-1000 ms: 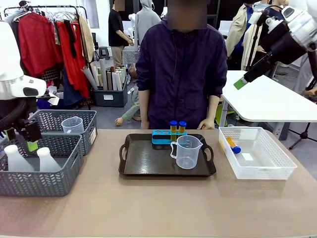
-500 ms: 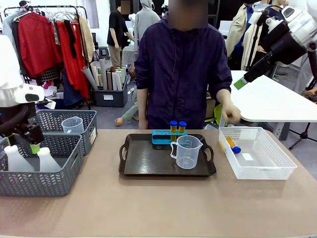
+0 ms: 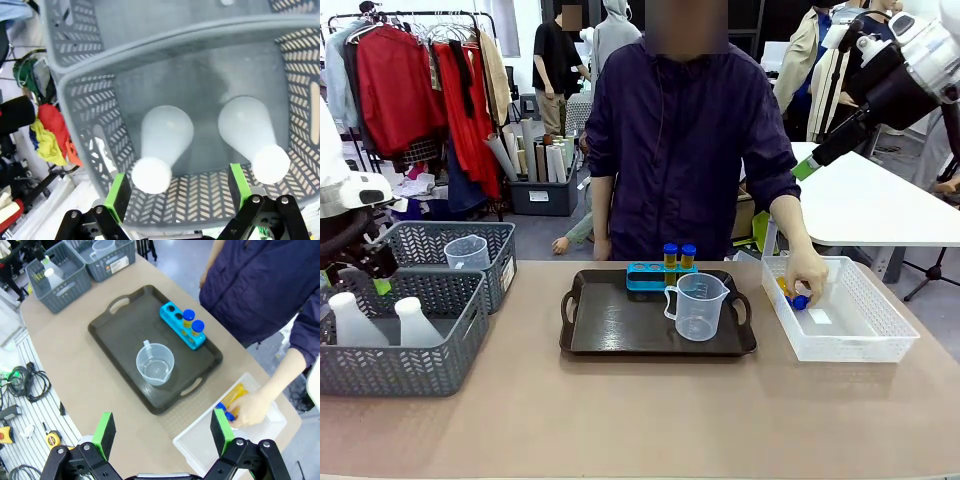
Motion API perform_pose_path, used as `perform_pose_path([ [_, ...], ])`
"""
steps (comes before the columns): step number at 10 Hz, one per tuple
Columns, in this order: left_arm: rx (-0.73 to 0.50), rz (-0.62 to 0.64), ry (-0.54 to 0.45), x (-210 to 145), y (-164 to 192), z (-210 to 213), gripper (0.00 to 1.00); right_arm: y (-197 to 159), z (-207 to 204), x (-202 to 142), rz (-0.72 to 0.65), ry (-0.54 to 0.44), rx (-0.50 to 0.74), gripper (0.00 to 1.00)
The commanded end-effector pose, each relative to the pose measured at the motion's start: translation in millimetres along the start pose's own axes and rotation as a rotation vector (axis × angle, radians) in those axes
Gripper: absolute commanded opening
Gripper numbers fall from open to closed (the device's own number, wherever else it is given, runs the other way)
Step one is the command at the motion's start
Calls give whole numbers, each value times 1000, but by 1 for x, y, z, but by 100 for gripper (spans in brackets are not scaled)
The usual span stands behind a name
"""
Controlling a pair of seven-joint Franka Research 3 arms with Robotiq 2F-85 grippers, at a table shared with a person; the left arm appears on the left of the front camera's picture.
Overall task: Prepare the laboratory tools.
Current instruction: Pick up one Small flask and place it on the Handle tray.
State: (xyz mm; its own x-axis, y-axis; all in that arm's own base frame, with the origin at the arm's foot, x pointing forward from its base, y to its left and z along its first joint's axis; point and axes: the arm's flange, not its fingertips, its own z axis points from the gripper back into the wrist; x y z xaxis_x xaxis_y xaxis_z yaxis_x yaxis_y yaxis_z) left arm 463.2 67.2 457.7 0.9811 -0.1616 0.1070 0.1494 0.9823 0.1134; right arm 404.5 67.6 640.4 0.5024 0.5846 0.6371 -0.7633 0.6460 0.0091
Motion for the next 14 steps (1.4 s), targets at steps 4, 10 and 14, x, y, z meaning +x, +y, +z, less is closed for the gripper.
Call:
perform_pose_path([
  [4,-38,69,32,-5,31,-20,100,0,0,0,-5,-16,14,100],
  [10,-51,65,41,-11,35,-43,66,0,0,0,-5,-16,14,100],
  [14,-59,75,39,-10,36,-43,0,0,0,0,-5,-16,14,100],
])
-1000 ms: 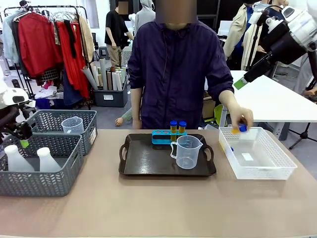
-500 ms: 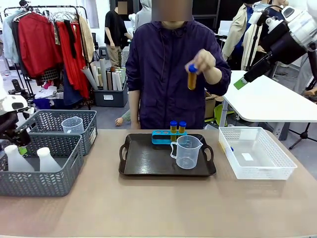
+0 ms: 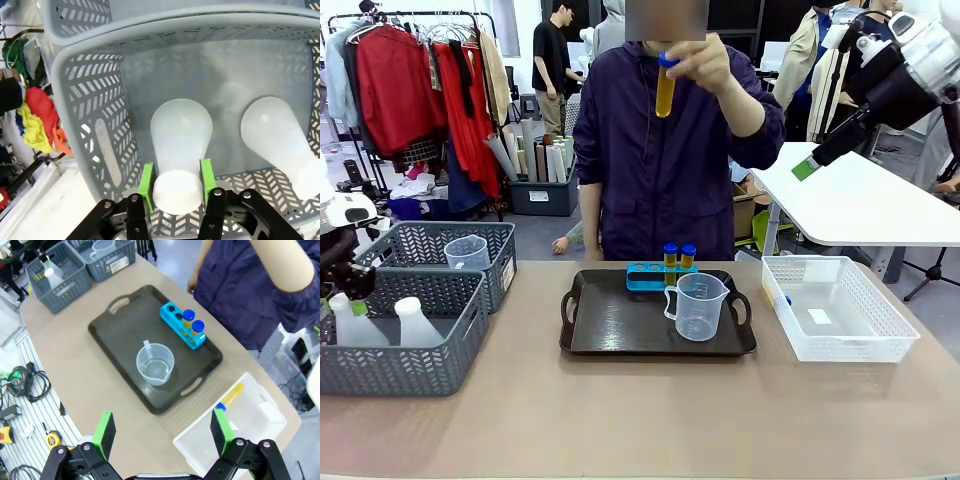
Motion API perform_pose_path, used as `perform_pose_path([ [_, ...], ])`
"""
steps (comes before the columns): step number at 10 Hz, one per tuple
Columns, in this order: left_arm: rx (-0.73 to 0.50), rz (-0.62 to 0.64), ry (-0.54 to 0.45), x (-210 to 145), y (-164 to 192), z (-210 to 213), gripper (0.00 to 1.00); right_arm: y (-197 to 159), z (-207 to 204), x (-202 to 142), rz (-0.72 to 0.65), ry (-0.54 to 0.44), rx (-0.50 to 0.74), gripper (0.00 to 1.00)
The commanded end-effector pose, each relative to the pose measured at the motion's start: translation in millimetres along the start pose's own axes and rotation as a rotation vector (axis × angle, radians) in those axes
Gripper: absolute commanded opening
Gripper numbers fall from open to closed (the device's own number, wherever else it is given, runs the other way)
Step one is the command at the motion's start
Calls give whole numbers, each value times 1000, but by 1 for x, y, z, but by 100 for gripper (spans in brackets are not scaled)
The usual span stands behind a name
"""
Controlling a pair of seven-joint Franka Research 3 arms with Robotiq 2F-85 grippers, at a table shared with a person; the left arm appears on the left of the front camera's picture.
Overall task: Prepare the laboratory tools.
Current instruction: Pick up one Small flask and place it on the Handle tray.
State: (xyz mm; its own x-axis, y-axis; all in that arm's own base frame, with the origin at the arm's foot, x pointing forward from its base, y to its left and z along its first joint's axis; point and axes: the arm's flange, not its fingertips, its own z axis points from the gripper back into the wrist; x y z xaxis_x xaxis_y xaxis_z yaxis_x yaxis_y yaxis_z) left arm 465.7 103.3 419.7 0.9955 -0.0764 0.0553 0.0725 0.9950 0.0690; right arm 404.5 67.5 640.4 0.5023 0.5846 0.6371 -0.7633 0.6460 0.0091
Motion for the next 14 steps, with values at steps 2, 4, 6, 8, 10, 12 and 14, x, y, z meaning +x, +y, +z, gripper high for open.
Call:
perform_pose_path([
  [2,-28,-9,-18,-3,4,0,0,0,0,0,-5,-16,14,100],
  [4,-31,2,-16,-3,2,13,0,0,0,0,-5,-16,14,100],
  [6,-25,-17,-23,3,-9,51,0,0,0,0,-5,-16,14,100],
  [8,-6,-44,-14,15,-23,107,0,0,0,0,-5,-16,14,100],
  [10,48,-113,-30,37,-48,173,0,0,0,0,-5,-16,14,100],
  [12,110,-239,-97,59,-76,230,0,0,0,0,-5,-16,14,100],
  [14,105,-377,-139,79,-118,277,0,0,0,0,-5,-16,14,100],
])
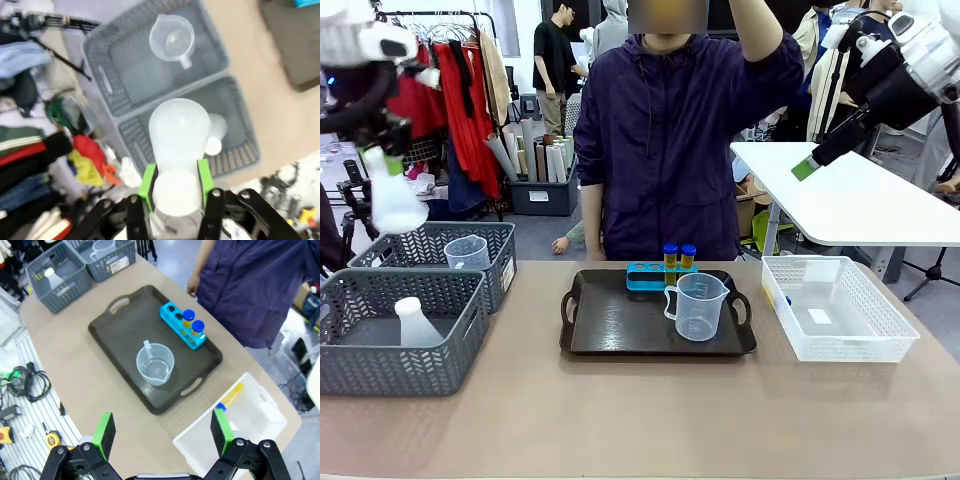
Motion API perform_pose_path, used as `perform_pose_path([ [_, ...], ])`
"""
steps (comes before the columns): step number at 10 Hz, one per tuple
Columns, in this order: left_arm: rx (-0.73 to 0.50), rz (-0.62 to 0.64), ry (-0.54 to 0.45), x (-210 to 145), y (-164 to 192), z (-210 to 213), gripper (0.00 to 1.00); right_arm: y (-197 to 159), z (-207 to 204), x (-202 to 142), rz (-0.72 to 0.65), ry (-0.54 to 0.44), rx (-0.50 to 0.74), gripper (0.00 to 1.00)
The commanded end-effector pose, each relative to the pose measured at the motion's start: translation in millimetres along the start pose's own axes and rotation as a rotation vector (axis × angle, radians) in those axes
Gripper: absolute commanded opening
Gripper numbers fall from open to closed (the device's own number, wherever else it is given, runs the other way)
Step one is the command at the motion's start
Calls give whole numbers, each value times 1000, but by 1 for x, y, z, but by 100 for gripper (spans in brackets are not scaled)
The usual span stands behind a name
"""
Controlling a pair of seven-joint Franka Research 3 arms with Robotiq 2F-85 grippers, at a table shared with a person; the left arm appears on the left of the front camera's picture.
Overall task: Prepare the laboratory tools.
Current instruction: Pick up one Small flask and place it on the Handle tray.
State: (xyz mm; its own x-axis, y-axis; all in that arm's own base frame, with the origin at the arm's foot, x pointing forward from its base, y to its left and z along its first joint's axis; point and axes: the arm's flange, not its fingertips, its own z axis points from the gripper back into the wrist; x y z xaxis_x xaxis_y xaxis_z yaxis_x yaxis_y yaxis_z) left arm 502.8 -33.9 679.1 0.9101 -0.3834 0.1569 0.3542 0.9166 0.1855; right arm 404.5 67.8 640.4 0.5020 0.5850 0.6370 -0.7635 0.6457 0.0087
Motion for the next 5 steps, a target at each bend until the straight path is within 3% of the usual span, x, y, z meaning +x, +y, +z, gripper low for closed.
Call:
perform_pose_path([
  [1,39,-128,-6,33,-7,28,0,0,0,0,-5,-16,14,100],
  [5,21,-231,-56,78,-32,88,0,0,0,0,-5,-16,14,100],
])
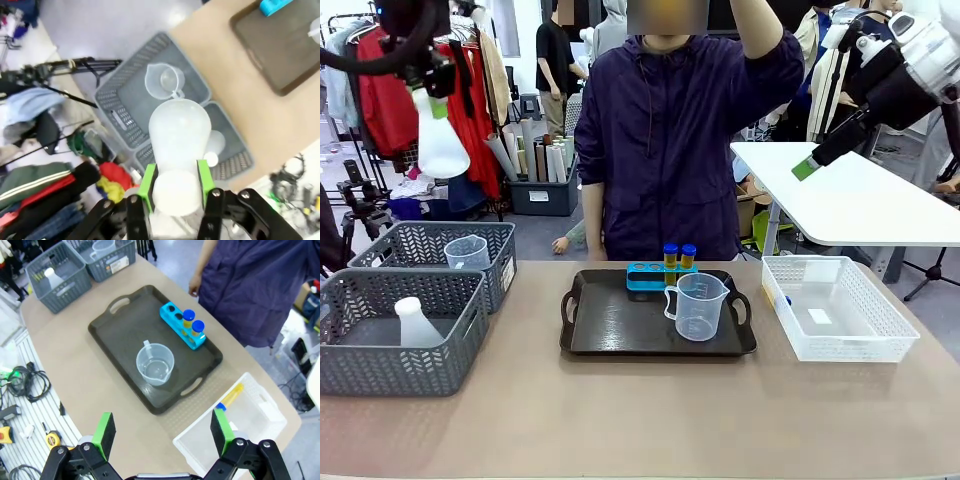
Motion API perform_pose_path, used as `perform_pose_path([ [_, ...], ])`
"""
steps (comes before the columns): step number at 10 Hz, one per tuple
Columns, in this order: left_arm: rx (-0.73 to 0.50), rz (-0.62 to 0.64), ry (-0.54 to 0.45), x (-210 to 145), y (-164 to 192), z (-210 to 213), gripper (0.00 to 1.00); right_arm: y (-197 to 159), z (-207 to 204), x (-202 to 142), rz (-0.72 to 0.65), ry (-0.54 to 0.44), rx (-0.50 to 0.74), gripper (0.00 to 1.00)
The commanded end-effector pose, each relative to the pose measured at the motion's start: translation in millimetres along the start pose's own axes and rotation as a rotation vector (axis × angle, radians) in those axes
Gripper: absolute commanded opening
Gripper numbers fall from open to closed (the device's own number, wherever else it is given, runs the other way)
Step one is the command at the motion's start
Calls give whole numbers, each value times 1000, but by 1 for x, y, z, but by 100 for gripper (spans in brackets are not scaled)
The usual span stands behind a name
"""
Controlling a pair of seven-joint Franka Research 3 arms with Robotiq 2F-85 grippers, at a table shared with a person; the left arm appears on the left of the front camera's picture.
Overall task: Prepare the laboratory tools.
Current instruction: Pick up one Small flask and place it on the Handle tray.
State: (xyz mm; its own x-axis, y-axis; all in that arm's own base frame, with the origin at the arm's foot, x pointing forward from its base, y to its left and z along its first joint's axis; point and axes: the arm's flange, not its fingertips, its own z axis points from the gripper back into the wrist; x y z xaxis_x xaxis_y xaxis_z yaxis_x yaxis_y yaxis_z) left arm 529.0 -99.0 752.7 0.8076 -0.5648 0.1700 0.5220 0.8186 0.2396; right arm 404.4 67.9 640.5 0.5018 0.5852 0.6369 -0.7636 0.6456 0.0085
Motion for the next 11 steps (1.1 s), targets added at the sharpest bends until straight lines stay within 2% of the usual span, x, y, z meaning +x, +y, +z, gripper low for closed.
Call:
perform_pose_path([
  [1,-40,-62,-27,30,-4,19,0,0,0,0,-5,-17,14,100],
  [4,-191,-131,-91,64,-63,0,0,0,0,0,-5,-17,14,100],
  [7,-295,-204,-129,64,-116,-43,0,0,0,0,-5,-17,14,100],
  [11,-524,-254,-158,60,-164,-100,0,0,0,0,-5,-17,14,100],
])
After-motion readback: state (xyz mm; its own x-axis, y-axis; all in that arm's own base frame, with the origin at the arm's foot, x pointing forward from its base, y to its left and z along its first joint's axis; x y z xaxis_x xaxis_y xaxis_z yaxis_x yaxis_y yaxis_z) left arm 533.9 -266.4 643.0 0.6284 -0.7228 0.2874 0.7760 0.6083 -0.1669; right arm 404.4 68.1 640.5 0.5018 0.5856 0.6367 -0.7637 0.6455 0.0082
